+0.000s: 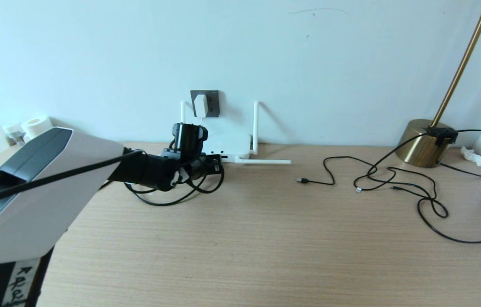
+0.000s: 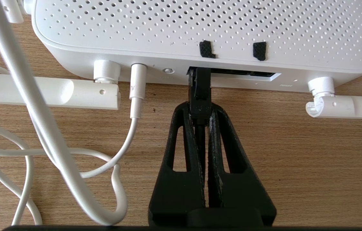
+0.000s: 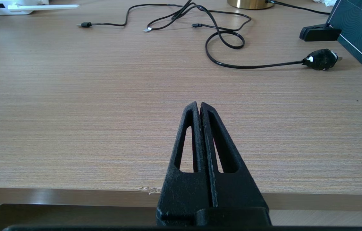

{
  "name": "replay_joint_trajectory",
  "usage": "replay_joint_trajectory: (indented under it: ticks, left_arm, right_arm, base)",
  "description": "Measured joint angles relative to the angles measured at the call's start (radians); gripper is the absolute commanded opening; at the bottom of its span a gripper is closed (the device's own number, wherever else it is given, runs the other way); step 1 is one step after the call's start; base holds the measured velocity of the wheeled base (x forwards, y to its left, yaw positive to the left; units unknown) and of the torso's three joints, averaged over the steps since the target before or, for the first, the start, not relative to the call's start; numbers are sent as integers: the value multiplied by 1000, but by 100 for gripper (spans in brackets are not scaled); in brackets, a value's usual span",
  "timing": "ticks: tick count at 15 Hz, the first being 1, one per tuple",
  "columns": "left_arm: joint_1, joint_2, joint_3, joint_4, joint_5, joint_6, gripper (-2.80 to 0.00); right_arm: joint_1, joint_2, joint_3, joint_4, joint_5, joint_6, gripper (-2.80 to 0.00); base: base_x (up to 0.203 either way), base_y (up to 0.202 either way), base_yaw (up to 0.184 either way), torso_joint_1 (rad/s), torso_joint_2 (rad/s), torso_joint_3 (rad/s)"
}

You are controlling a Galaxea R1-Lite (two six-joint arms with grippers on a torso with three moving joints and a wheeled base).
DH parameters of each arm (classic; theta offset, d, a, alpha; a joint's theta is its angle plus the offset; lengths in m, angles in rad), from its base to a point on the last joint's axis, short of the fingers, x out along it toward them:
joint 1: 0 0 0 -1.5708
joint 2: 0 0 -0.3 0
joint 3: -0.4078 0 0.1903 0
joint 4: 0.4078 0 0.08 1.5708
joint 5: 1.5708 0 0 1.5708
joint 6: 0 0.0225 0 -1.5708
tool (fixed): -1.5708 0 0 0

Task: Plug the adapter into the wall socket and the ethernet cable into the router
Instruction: Plug cable into router interface

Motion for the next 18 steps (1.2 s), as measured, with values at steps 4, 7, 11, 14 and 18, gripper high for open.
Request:
replay_joint_trajectory:
  ticks: [4,7,11,14,18]
  left_arm:
    - [0,8,-13,5,0,0,-280]
    - [-1,11,-18,11,0,0,-280]
    - [-2,11,-30,27,0,-1,-280]
    - [-1,16,-40,30,0,-1,-280]
    - [1,17,-44,29,0,-2,-280]
  right_arm:
    - [0,0,0,0,0,0,-280]
    - [0,0,0,0,0,0,-280]
    - [0,0,0,0,0,0,-280]
    - [0,0,0,0,0,0,-280]
    - [0,0,0,0,0,0,-280]
  base:
    - [0,0,0,0,0,0]
    - [0,0,0,0,0,0]
    - [0,0,0,0,0,0]
    - [0,0,0,0,0,0]
    - [0,0,0,0,0,0]
